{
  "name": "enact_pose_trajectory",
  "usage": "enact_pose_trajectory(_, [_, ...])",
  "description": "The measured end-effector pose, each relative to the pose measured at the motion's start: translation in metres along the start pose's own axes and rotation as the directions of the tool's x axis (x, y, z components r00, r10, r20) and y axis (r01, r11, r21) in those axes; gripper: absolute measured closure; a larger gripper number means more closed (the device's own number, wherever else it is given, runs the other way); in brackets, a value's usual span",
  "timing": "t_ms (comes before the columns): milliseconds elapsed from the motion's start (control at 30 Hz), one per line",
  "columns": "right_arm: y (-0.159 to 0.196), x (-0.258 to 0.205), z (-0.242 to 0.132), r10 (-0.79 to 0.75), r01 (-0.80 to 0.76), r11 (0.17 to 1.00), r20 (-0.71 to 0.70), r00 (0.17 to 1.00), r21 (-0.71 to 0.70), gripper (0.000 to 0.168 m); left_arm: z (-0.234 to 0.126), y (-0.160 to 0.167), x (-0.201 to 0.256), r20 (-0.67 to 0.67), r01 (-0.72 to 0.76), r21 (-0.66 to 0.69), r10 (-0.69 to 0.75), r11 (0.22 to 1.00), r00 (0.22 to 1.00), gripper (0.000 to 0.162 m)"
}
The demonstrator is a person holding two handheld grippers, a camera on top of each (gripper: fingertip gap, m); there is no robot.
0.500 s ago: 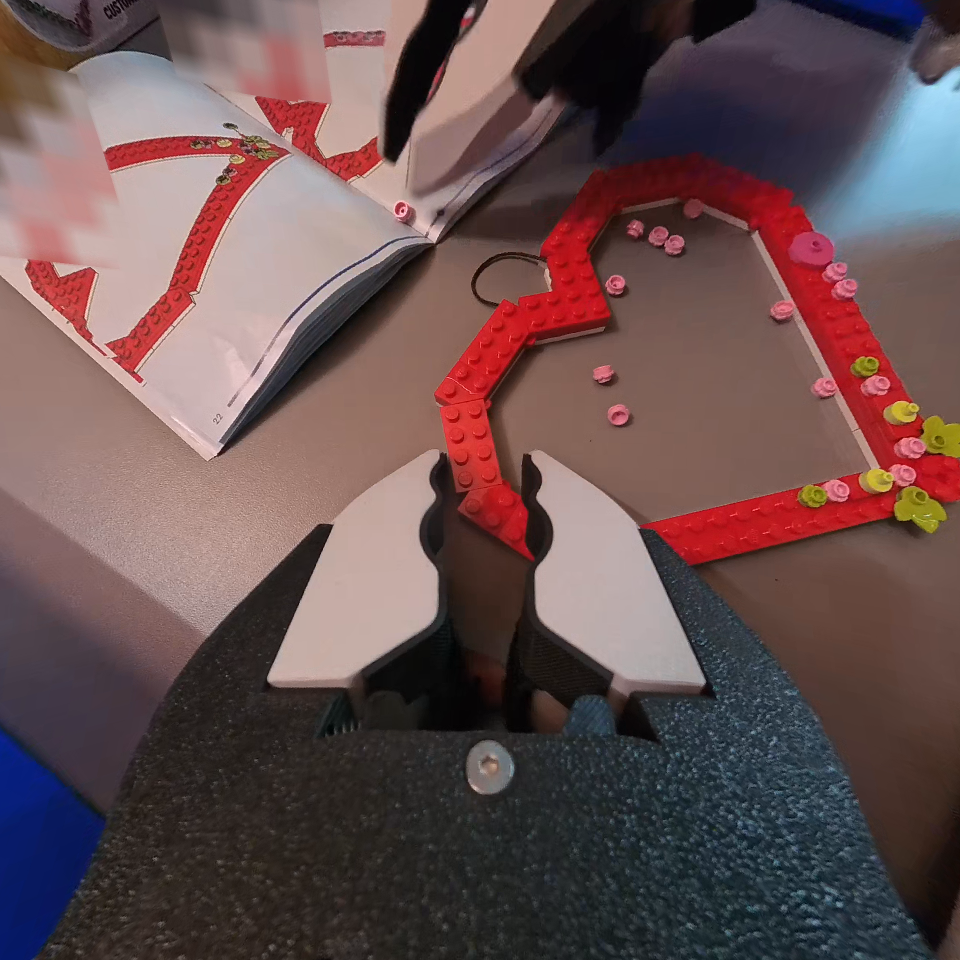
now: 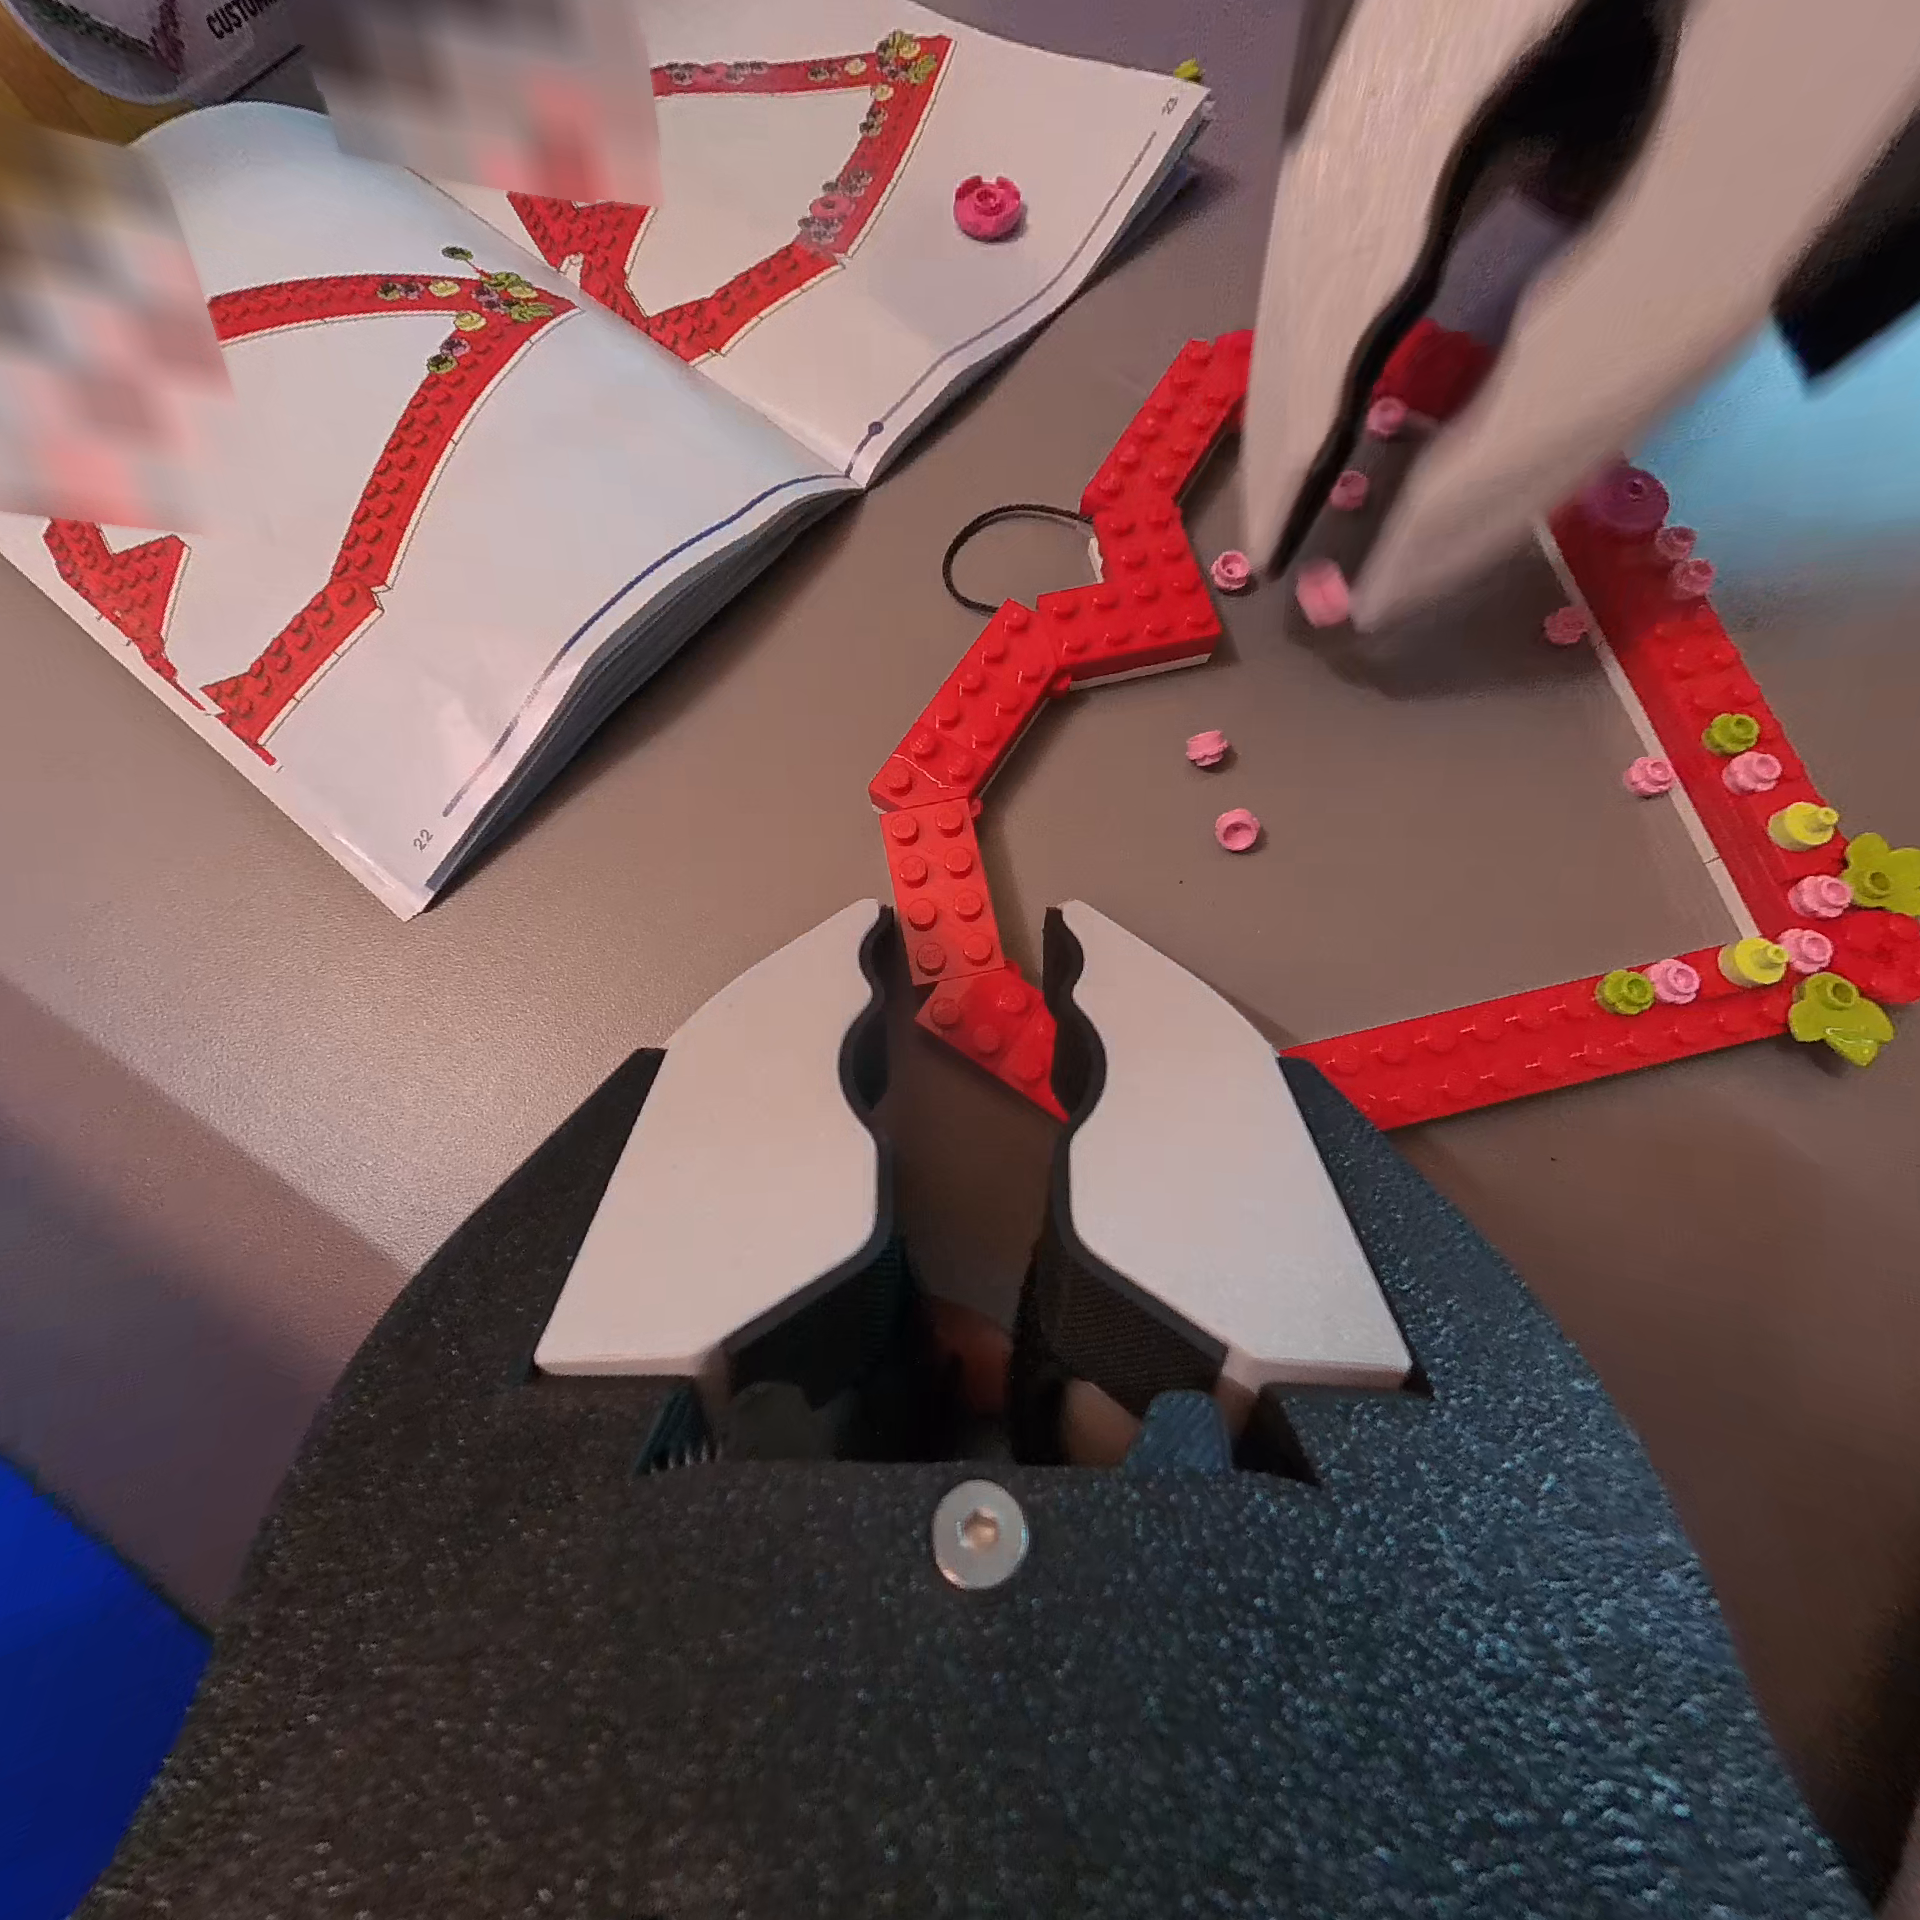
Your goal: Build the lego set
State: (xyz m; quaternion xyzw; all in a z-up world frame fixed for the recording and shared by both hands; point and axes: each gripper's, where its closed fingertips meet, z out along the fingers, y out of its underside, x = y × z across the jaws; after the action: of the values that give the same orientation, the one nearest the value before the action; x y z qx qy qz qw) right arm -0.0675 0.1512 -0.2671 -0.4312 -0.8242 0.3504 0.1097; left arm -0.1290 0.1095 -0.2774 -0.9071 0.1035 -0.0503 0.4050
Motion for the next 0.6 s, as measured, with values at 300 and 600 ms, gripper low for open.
enact_pose_trajectory(300, [-0.042,-0.012,-0.039,0.038,-0.018,0.932,-0.048,0.998,0.361,0.146,0.000,0.000,0.000,0.001,-0.001,0.000,0.001,1.000,1.000,0.135])
enact_pose_trajectory(600, [-0.003,-0.074,-0.041,0.124,-0.125,0.971,0.020,0.992,0.202,0.155,0.000,0.000,0.000,0.000,0.001,0.000,-0.001,1.000,1.000,0.135])
